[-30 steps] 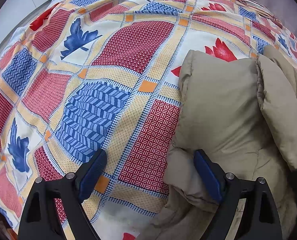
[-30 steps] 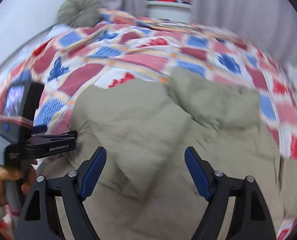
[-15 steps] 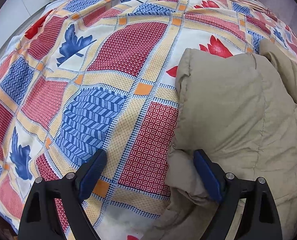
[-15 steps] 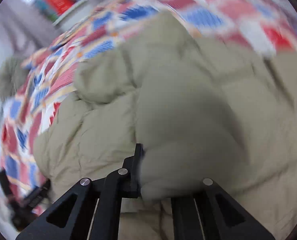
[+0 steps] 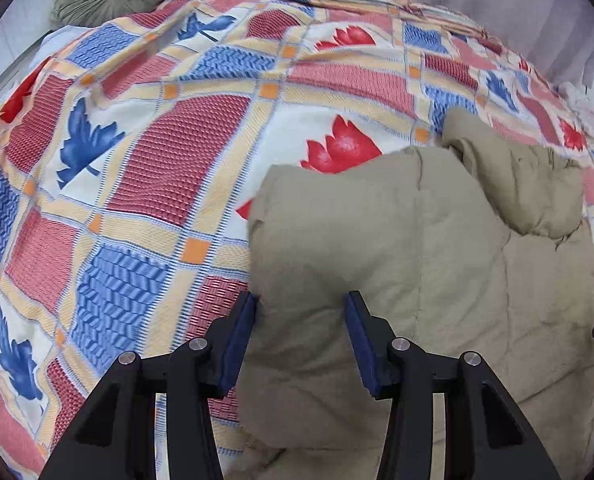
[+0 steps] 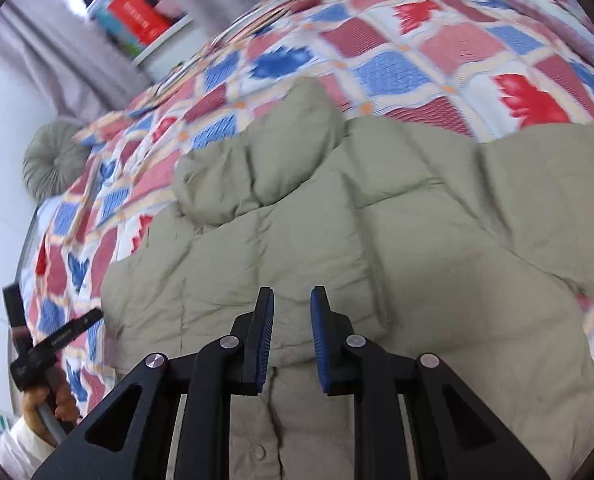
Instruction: Fold large clothes
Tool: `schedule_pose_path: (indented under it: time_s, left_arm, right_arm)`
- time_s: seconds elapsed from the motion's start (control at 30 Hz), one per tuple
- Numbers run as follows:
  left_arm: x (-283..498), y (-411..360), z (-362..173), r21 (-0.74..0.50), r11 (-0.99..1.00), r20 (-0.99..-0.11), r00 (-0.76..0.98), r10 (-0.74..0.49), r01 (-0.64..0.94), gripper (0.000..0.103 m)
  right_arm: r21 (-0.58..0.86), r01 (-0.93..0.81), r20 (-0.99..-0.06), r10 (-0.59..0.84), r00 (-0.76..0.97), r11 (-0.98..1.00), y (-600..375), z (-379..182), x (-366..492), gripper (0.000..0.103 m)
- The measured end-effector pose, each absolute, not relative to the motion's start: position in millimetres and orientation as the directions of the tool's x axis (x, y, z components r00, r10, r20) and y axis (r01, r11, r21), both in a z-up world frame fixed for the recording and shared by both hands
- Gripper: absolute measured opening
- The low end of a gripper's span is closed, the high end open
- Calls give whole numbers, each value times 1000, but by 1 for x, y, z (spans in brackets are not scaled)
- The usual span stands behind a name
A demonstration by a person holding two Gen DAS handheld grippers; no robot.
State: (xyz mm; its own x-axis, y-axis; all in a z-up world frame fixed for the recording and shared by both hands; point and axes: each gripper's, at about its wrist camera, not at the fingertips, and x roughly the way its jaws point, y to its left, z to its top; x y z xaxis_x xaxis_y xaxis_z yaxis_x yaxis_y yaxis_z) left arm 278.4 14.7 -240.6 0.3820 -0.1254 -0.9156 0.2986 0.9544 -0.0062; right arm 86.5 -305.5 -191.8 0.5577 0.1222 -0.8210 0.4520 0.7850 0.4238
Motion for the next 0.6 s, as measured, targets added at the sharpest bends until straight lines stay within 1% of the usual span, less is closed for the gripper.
schedule_pose_path:
  time_s: [0.03,0.1,0.13,0.17,0.23,0.33,0.4,0.47,0.6]
  left_arm:
    - [278,10,-250,26,955,-919,384,-94,296,49]
    - [278,6,-264,36,957,-921,381,-80,288,50]
    - [278,6,-267,35,958,-921,382,-79,283,50]
    - [278,6,-268,36,959,-920,384,-77,280,51]
    - [278,6,-266,42,958,-921,384,-73,283,51]
    - [277,5,-261,65,955,-923,381,-52,289,51]
    - [272,6,-253,85,954,-923,384,-34,289,51]
    - [263,7,-243,99,948,-922,385,-27,303,51]
    - [237,3,-226,98,936,-927,373,-37,337,51]
  right_arm:
    - [420,446,-830,136,540,791,-303,-199,91,21]
    - [359,456,-870,114,480,814,-295,-220,104,21]
    - [340,472,-885,106,454,814,-296,-233,105,17]
    - [338,488,-893,110,437,804,-299,-245,104,8]
    - [363,511,-886,118,448,779,-309,-254,97,4]
    - [361,559,-885,85,458,746,-322,-249,77,4]
    - [353,596,-899,86,429,721,-331,-249,65,7]
    - [402,610,-888,129,441,682,-340,-246,50,9]
    - [452,615,-870,169,463,646,-349,-236,18,10]
